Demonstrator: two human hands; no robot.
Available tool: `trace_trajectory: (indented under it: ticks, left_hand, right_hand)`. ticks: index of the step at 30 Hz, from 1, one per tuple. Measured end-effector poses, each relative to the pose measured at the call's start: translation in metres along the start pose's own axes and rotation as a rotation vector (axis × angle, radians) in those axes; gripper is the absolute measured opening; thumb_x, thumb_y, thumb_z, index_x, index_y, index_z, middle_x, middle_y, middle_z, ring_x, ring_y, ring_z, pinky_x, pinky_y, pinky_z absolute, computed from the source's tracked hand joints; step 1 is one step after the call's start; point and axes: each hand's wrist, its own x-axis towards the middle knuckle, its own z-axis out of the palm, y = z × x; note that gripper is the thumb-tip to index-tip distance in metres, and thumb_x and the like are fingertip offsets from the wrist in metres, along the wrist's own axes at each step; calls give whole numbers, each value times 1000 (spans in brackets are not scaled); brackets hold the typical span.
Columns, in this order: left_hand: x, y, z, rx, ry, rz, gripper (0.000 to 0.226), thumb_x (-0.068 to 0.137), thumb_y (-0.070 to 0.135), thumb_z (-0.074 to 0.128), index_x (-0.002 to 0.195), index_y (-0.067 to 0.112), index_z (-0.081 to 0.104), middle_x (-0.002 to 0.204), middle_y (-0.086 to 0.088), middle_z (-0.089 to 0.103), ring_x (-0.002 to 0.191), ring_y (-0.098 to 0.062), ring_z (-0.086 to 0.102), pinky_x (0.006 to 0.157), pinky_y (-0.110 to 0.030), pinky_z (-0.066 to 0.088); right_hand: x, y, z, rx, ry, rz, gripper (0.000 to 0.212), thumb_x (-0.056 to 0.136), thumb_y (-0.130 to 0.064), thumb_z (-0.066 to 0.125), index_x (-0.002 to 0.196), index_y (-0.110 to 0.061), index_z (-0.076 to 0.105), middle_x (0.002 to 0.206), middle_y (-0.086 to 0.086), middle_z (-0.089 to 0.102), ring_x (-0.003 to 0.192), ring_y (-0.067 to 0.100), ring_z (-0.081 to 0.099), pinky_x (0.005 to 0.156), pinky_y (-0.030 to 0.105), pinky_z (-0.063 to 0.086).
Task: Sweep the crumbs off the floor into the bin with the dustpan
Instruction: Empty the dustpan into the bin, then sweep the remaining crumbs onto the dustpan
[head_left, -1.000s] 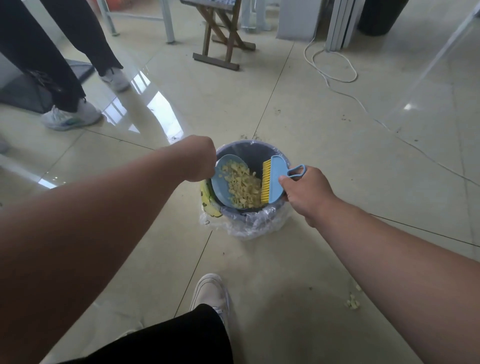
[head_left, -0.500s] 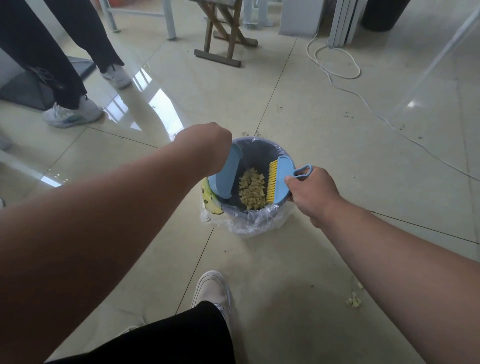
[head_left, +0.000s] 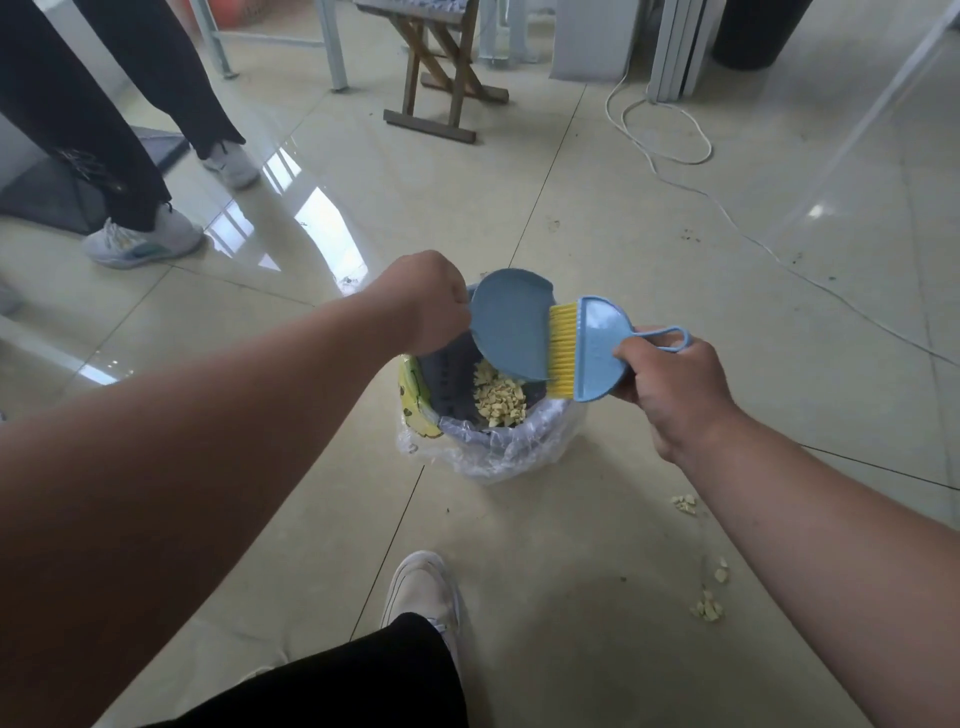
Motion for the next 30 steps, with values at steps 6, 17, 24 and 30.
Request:
trace_trajectory:
  ticks: [6,17,24,30]
  left_hand:
    - [-1,30,1,-197,-1,64,15,88,19,67,90,12,80,87,-7,75,77,-22,67,62,-31,54]
    - [-5,116,44,-216,-92,191,10,91,23,68,89,24,78,78,-3,76,60,-21,64,48,-26,49]
    - [3,146,95,-180,-209,114,14,90,15,64,84,17,78,65,-3,69,55,-19,57,49,-23,46]
    - [1,151,143,-62,-252,114,17,87,19,61,85,12,76,82,-9,75,66,-20,59,60,-29,50]
  right_hand:
    - [7,-24,-49,307,148,102,7,88,-4,64,90,-11,67,88,13,69,85,28,70,73,40,62]
    - [6,-30,-160,379,317,126,17,79,-17,67,94,-10,71,88,11,73,84,29,72,79,44,59]
    - [16,-5,-205,339,388,189,22,76,-19,68,96,-11,73,93,10,76,91,28,75,85,47,62]
    - [29,33,-233,120,421,186,26,59,-30,76,76,-11,74,76,4,72,70,22,70,83,51,60]
